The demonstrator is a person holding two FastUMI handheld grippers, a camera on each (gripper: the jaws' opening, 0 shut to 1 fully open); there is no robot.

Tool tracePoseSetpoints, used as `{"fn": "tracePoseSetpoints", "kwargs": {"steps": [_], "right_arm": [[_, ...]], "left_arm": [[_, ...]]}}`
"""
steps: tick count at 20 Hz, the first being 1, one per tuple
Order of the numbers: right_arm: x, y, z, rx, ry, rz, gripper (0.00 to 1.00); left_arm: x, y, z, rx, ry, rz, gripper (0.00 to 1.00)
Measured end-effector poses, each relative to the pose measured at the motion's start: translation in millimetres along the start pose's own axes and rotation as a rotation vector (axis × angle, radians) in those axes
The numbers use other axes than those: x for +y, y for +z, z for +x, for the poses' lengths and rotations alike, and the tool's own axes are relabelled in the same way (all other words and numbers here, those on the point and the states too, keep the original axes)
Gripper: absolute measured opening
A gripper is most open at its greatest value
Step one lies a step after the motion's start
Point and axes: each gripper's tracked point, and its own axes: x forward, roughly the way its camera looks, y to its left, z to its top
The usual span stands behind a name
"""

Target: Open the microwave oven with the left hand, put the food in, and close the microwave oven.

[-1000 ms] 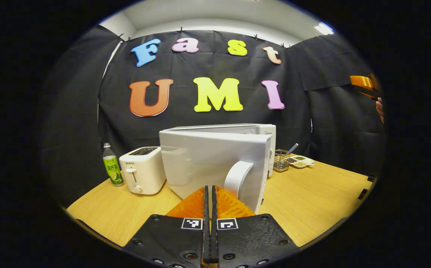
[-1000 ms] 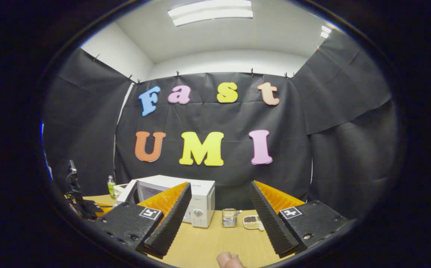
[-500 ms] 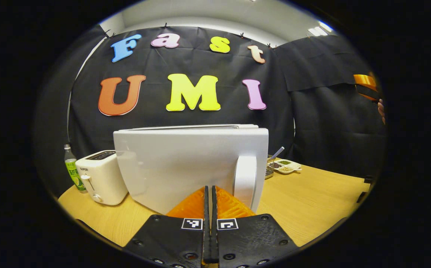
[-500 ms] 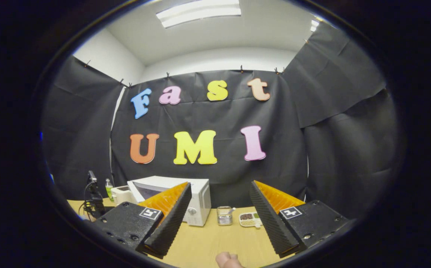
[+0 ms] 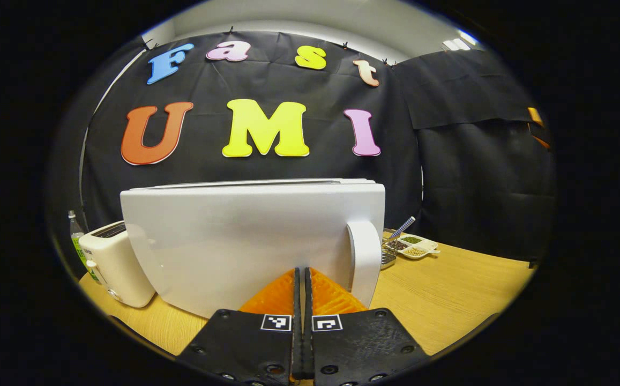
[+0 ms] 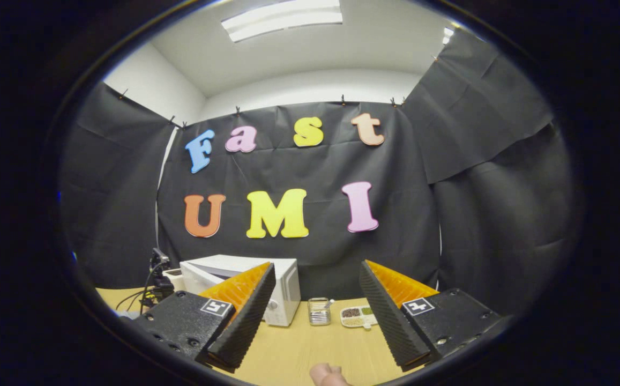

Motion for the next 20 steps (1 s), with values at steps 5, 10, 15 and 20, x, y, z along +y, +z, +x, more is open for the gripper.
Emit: {"fn": "tracePoseSetpoints", "kwargs": {"steps": [5, 10, 15, 20], "right_arm": [[-12, -13, 3, 0.018, -0.022, 0.006, 1.00], [-28, -19, 6, 0.034, -0.059, 0.002, 0.92], [-31, -29, 1, 0.059, -0.070, 0.021, 0.91], [-33, -33, -12, 0.096, -0.093, 0.040, 0.92]], "left_arm": [[-1, 0, 43, 0.020, 0.010, -0.045, 0.00], [3, -4, 84, 0.077, 0.030, -0.081, 0.00], [3, -2, 89, 0.101, 0.049, -0.071, 0.00], [4, -3, 87, 0.120, 0.098, -0.028, 0.00]]}}
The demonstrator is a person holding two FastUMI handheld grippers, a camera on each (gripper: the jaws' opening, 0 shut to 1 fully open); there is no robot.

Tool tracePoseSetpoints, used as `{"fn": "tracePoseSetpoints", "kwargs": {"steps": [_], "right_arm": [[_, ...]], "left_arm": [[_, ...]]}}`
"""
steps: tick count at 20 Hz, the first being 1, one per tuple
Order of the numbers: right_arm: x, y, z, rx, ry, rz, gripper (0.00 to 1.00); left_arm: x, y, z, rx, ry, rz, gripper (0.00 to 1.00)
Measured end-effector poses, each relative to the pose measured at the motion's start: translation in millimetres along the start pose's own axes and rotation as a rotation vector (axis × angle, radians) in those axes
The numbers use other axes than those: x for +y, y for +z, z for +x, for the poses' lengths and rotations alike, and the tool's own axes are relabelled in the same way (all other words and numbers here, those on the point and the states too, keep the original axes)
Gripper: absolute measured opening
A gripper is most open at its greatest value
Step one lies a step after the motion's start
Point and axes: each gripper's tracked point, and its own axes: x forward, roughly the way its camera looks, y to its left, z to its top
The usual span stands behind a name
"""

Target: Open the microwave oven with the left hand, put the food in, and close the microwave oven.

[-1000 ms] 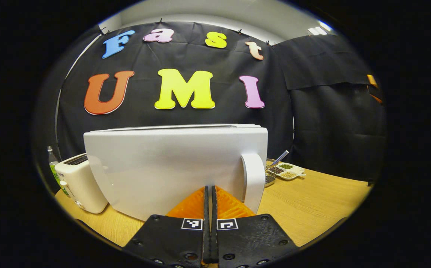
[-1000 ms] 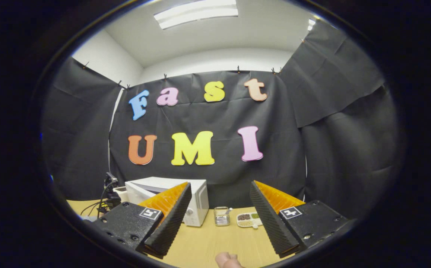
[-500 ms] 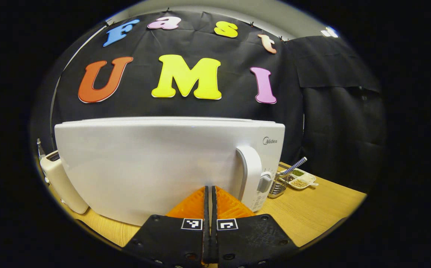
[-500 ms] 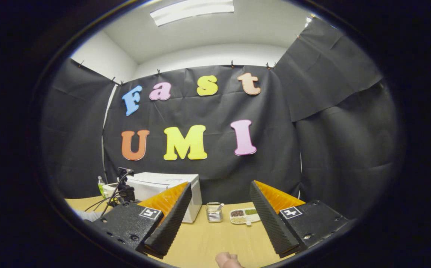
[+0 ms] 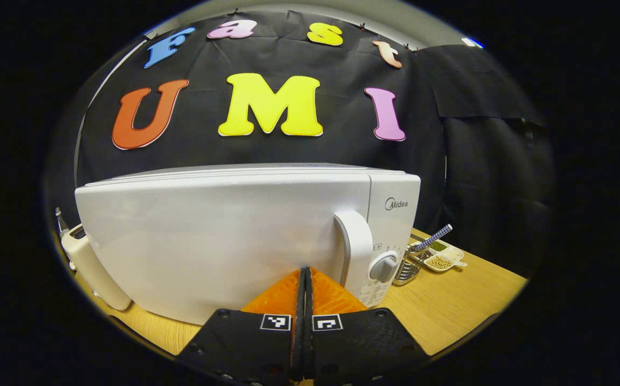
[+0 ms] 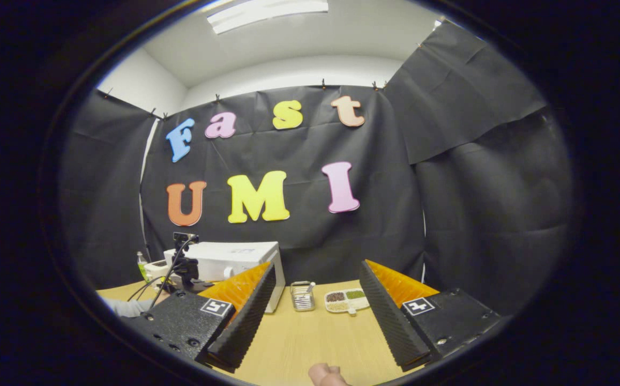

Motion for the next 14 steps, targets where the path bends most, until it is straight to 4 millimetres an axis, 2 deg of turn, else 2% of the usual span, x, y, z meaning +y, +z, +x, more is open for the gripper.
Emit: {"fn": "tracePoseSetpoints", "kwargs": {"steps": [3, 5, 6, 7, 8, 9, 10, 11, 12, 13, 14], "right_arm": [[1, -7, -8, 0.027, -0.006, 0.013, 0.92], [3, -13, -13, 0.046, -0.008, 0.017, 0.92], [5, -14, -15, 0.052, -0.004, 0.020, 1.00], [7, -17, -18, 0.058, -0.002, 0.021, 1.00], [8, -18, -18, 0.061, 0.001, 0.020, 1.00], [9, -19, -21, 0.061, 0.001, 0.021, 1.00], [11, -21, -22, 0.061, 0.002, 0.022, 1.00], [15, -23, -23, 0.061, 0.005, 0.025, 1.00], [19, -24, -23, 0.067, 0.011, 0.025, 1.00], [23, -28, -23, 0.075, 0.018, 0.024, 0.91], [28, -31, -23, 0.088, 0.024, 0.021, 0.91]], "left_arm": [[0, -9, -15, 0.044, 0.028, 0.011, 0.00], [0, -6, -30, 0.031, 0.037, 0.007, 0.00], [1, -7, -38, 0.036, 0.043, -0.001, 0.00], [1, -8, -48, 0.040, 0.048, -0.013, 0.01], [1, -9, -55, 0.043, 0.050, -0.028, 0.15], [0, -11, -67, 0.047, 0.048, -0.051, 0.19], [-1, -14, -79, 0.050, 0.046, -0.077, 0.57], [-1, -16, -93, 0.060, 0.051, -0.103, 0.67], [5, -17, -109, 0.058, 0.083, -0.122, 0.86], [9, -18, -125, 0.055, 0.116, -0.113, 0.81], [13, -17, -142, 0.046, 0.145, -0.094, 0.85]]}}
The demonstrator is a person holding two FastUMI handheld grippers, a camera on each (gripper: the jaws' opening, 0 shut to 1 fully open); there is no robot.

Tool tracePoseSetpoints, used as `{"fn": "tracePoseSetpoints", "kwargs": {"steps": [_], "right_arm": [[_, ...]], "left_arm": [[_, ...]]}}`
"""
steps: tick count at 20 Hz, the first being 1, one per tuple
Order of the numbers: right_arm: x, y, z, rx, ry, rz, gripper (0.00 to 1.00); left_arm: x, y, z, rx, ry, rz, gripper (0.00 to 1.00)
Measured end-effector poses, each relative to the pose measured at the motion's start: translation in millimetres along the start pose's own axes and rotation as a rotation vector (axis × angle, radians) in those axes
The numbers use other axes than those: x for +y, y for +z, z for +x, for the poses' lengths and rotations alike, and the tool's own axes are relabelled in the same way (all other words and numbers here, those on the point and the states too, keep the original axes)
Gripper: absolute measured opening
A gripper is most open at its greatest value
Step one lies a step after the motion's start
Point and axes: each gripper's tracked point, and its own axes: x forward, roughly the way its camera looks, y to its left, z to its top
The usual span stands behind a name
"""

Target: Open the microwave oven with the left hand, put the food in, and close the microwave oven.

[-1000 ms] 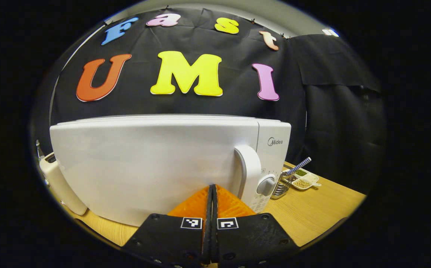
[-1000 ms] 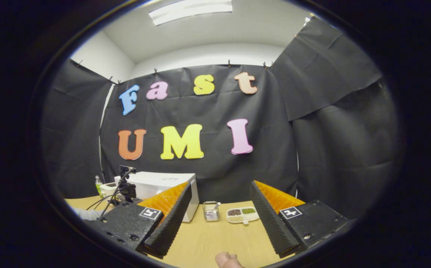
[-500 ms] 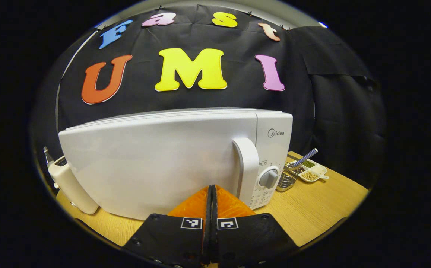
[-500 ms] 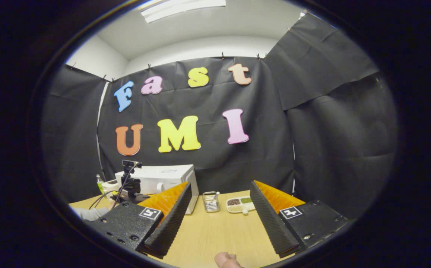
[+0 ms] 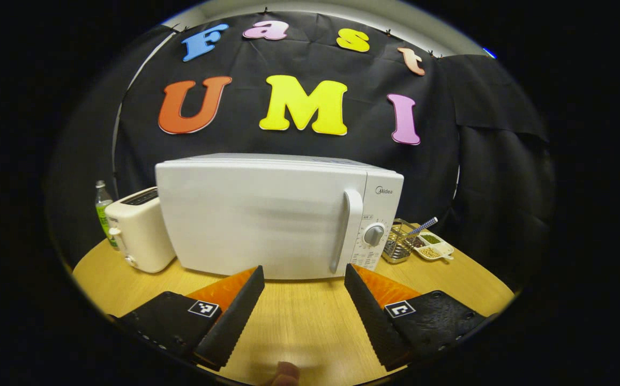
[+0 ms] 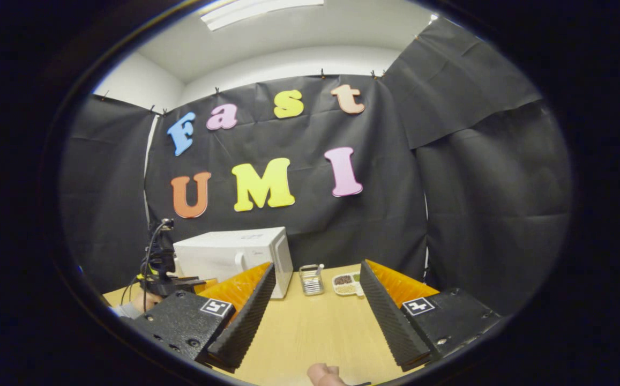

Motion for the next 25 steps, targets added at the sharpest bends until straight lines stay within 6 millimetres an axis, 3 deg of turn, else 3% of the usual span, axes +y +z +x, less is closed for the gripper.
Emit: {"fn": "tracePoseSetpoints", "kwargs": {"steps": [1, 2, 3, 4, 5, 7, 8, 9, 10, 11, 12, 13, 15, 16, 17, 18, 19, 21, 22, 23, 25], "right_arm": [[4, -3, -1, 0.007, 0.004, 0.000, 0.92], [9, -2, -2, 0.011, 0.008, 0.001, 0.92], [15, -2, -5, 0.010, 0.016, 0.005, 1.00], [22, 0, -6, 0.010, 0.025, 0.007, 0.92], [27, 0, -9, 0.008, 0.034, 0.010, 1.00], [34, 7, -16, -0.005, 0.030, 0.000, 1.00], [37, 11, -20, -0.012, 0.026, -0.009, 0.91], [42, 15, -24, -0.019, 0.027, -0.014, 0.92], [47, 22, -29, -0.034, 0.037, -0.015, 1.00], [52, 29, -34, -0.043, 0.043, -0.019, 1.00], [55, 35, -37, -0.052, 0.044, -0.023, 0.92], [56, 43, -40, -0.062, 0.042, -0.022, 1.00], [59, 58, -48, -0.081, 0.044, -0.016, 1.00], [61, 65, -51, -0.084, 0.047, -0.014, 0.92], [61, 71, -55, -0.087, 0.050, -0.012, 0.92], [61, 77, -57, -0.088, 0.055, -0.013, 1.00], [61, 82, -59, -0.089, 0.060, -0.012, 0.92], [58, 91, -62, -0.083, 0.065, -0.011, 0.91], [57, 94, -63, -0.082, 0.068, -0.010, 1.00], [55, 98, -64, -0.078, 0.069, -0.009, 0.91], [54, 103, -68, -0.072, 0.081, -0.017, 0.91]], "left_arm": [[4, 1, -19, -0.008, 0.022, 0.017, 0.95], [9, 3, -38, -0.013, 0.042, 0.026, 0.83], [11, 6, -57, -0.021, 0.053, 0.025, 0.95], [11, 11, -76, -0.029, 0.056, 0.018, 0.95], [10, 17, -96, -0.041, 0.057, 0.010, 0.95], [7, 38, -135, -0.081, 0.052, -0.003, 0.95], [5, 50, -154, -0.104, 0.046, -0.006, 0.94], [4, 60, -171, -0.112, 0.045, -0.005, 0.94], [7, 72, -187, -0.131, 0.060, -0.005, 0.95], [9, 89, -203, -0.167, 0.073, -0.006, 0.95], [8, 106, -219, -0.209, 0.075, -0.010, 0.95], [6, 119, -234, -0.241, 0.079, -0.013, 0.95], [12, 141, -262, -0.287, 0.110, -0.012, 0.94], [14, 148, -275, -0.303, 0.130, -0.005, 0.94], [18, 156, -287, -0.319, 0.159, -0.001, 0.94], [23, 159, -297, -0.322, 0.186, 0.008, 0.94], [25, 160, -304, -0.322, 0.203, 0.016, 0.94], [24, 160, -318, -0.321, 0.229, 0.017, 0.94], [23, 161, -325, -0.328, 0.232, 0.019, 0.94], [18, 161, -331, -0.335, 0.222, 0.016, 0.94], [11, 161, -334, -0.340, 0.200, 0.017, 0.94]]}}
